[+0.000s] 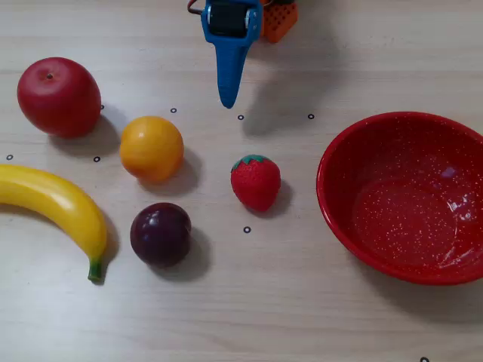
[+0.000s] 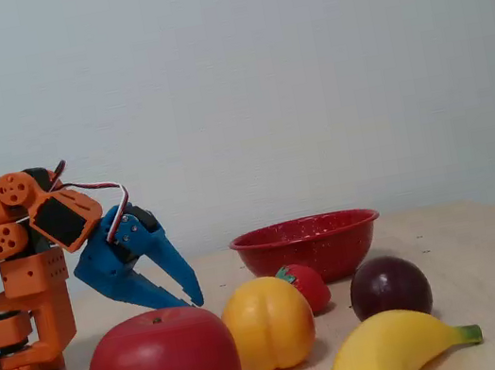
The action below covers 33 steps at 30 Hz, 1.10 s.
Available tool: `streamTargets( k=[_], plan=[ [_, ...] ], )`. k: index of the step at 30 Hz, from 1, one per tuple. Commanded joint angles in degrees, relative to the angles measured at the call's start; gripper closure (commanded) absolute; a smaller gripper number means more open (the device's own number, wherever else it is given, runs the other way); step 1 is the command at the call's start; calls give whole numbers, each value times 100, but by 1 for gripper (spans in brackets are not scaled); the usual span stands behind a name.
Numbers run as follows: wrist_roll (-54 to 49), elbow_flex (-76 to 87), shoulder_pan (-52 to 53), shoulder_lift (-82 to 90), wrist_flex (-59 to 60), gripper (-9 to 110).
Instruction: Put the peach in the red bowl.
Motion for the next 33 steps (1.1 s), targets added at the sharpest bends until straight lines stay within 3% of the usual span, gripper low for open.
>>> streamTargets(
  k=[1, 11, 20, 27, 33],
  plan=[
    [44, -308, 202, -255, -105, 101],
    [255, -1477, 237, -1380, -141, 101],
    [1151, -5247, -527, -4799, 1081, 101],
    [1582, -8262, -1266, -7321, 2865, 101],
    [2188, -9308, -1705, -8666, 3806, 78]
  ],
)
